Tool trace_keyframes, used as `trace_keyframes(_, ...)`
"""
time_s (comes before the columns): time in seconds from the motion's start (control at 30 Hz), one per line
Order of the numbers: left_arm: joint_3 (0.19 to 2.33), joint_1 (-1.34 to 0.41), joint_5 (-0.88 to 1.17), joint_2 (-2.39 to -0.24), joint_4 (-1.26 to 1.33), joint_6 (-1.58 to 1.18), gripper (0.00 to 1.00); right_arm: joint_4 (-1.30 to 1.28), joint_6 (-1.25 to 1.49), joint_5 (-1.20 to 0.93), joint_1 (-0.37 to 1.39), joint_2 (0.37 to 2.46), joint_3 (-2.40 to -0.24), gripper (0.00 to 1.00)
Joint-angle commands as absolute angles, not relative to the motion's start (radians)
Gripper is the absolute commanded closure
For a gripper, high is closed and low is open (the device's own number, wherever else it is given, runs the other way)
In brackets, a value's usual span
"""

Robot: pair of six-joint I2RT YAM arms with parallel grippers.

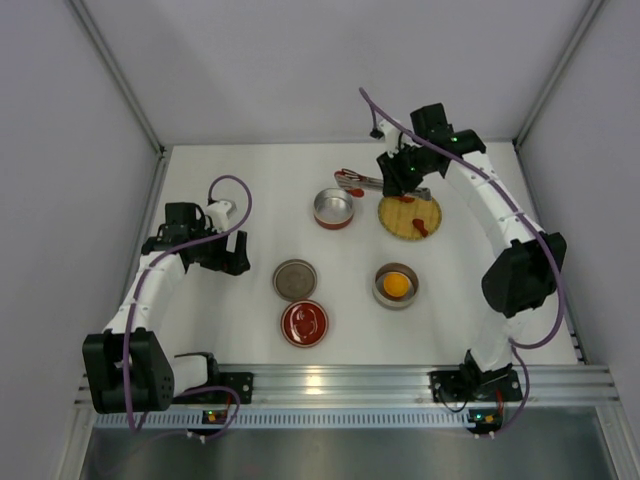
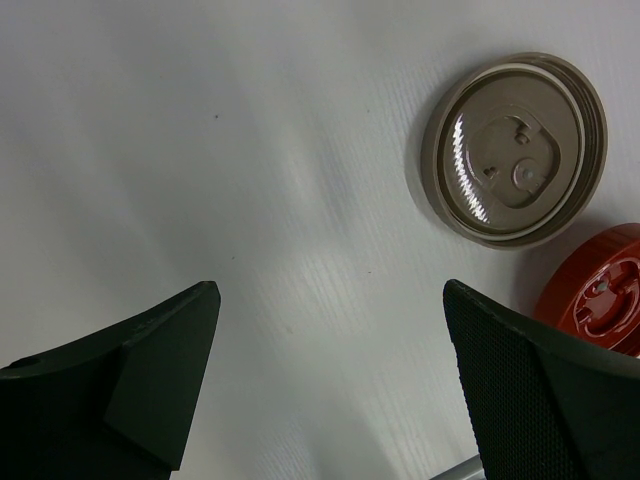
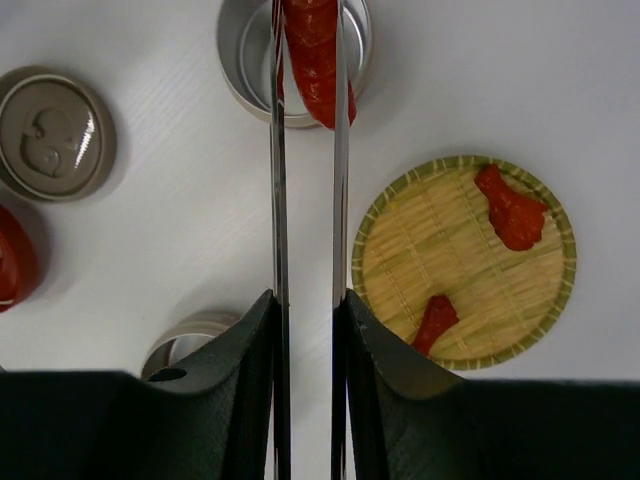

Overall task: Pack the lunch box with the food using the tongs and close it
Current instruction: Place the fake food in the packing box.

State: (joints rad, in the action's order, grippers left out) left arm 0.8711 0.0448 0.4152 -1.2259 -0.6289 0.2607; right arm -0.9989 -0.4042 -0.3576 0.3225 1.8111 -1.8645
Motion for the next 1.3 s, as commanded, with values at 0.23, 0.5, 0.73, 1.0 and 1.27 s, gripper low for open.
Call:
trace_keyframes(0.23,0.879,0.043,0.420,-1.213,-0.607,0.275,0.02,-0.741,-0.255,-0.417,0.422,1.870,-1.853,1.00)
trace_keyframes(0.5,0.880,0.043,0.413,-1.229,-0.601,0.284,0.02,-0.690,-0.244,-0.420,0.422,1.894,-1.781,1.00)
trace_keyframes(0.73,0.882,0.043,0.413,-1.232,-0.600,0.285,0.02,-0.692,-0.247,-0.411,0.423,1.913,-1.732,1.00)
trace_keyframes(1.0,0.885,0.044,0.411,-1.238,-0.597,0.290,0.02,-0.721,-0.265,-0.385,0.423,1.936,-1.732,1.00)
trace_keyframes(1.27,0.888,0.043,0.413,-1.250,-0.594,0.290,0.02,-0.752,-0.281,-0.367,0.423,1.962,-1.755,0.77)
